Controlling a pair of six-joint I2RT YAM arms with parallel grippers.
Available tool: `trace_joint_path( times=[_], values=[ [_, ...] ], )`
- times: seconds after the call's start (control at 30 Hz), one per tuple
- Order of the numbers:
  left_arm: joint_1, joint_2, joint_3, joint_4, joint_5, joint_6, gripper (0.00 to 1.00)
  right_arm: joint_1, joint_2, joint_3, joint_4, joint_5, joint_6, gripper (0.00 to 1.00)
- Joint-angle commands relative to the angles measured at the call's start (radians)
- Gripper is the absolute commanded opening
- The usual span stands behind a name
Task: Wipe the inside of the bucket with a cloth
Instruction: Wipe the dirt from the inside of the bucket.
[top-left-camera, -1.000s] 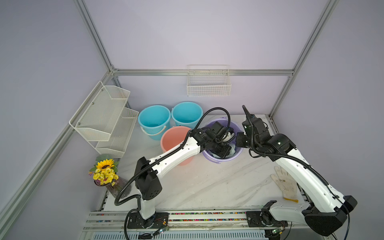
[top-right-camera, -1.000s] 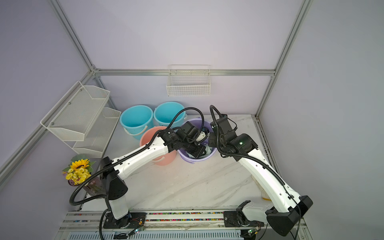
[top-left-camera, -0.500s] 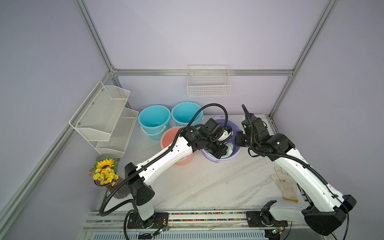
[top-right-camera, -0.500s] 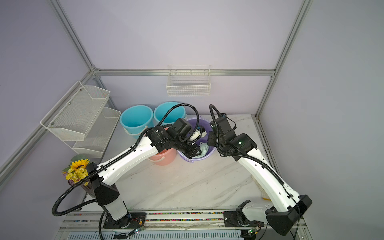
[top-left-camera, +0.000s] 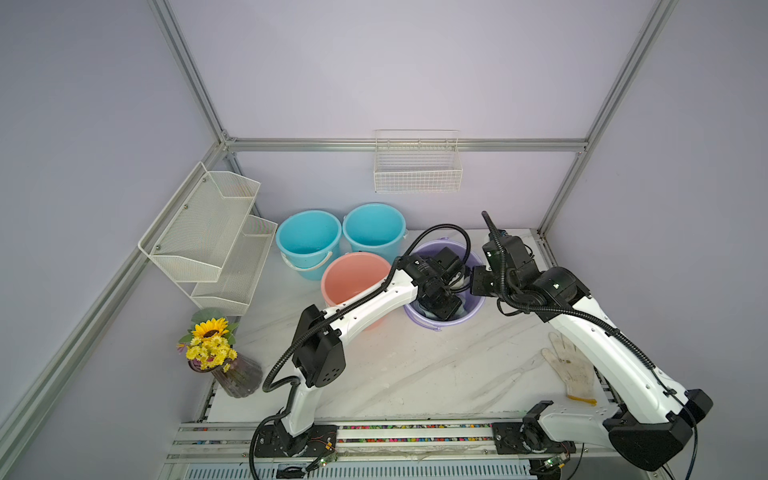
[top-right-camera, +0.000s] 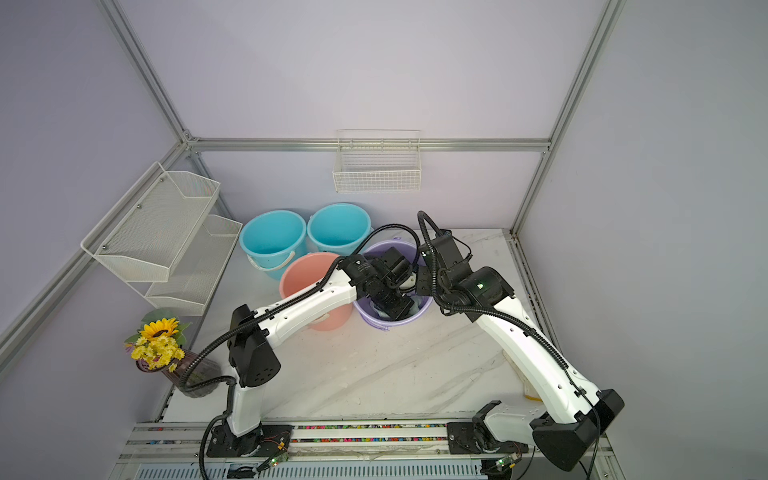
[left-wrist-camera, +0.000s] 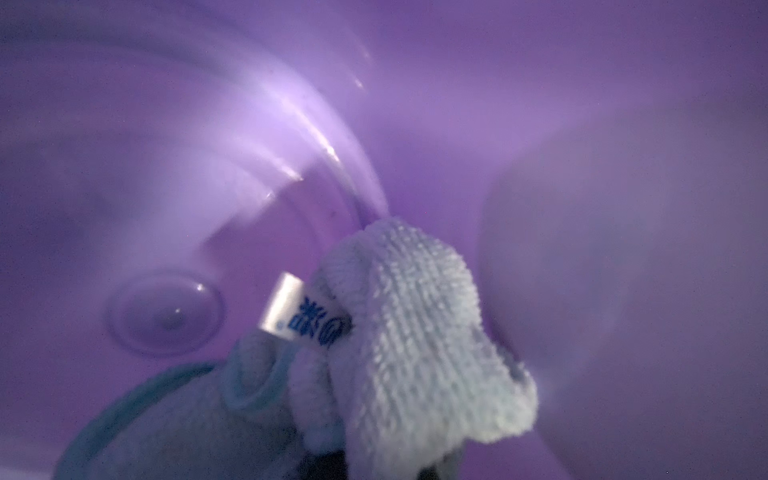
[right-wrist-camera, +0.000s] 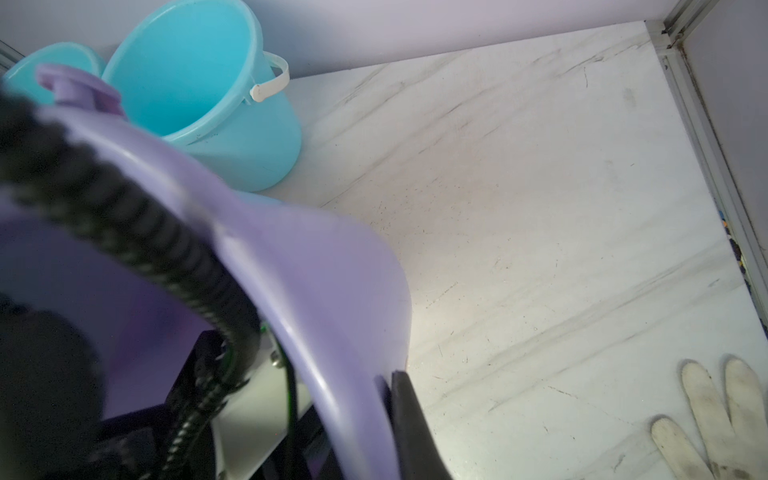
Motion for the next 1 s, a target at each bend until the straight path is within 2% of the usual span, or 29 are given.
trace_joint_path(
  times=[0.0, 0.17, 0.67, 0.83, 0.97],
  values=[
    [-0.014, 0.049, 0.005, -0.057, -0.023, 0.023, 0.00, -0.002, -0.029, 0.049, 0.132, -0.001, 0.048, 0.00],
    [-0.016, 0.031, -0.011, -0.058, -0.009, 0.009, 0.00, -0.002, -0.027, 0.055, 0.124, 0.009, 0.045, 0.00],
    [-0.020, -0.247, -0.046, -0.165, -0.021, 0.034, 0.00, -0.001, -0.024, 0.054, 0.099, 0.017, 0.039, 0.00],
    [-0.020, -0.258, -0.059, -0.176, -0.071, 0.051, 0.00, -0.002, -0.018, 0.059, 0.101, 0.013, 0.037, 0.00],
    [-0.019, -0.195, -0.043, -0.180, -0.091, 0.058, 0.00, -0.002, -0.008, 0.065, 0.099, 0.006, 0.038, 0.00]
  ],
)
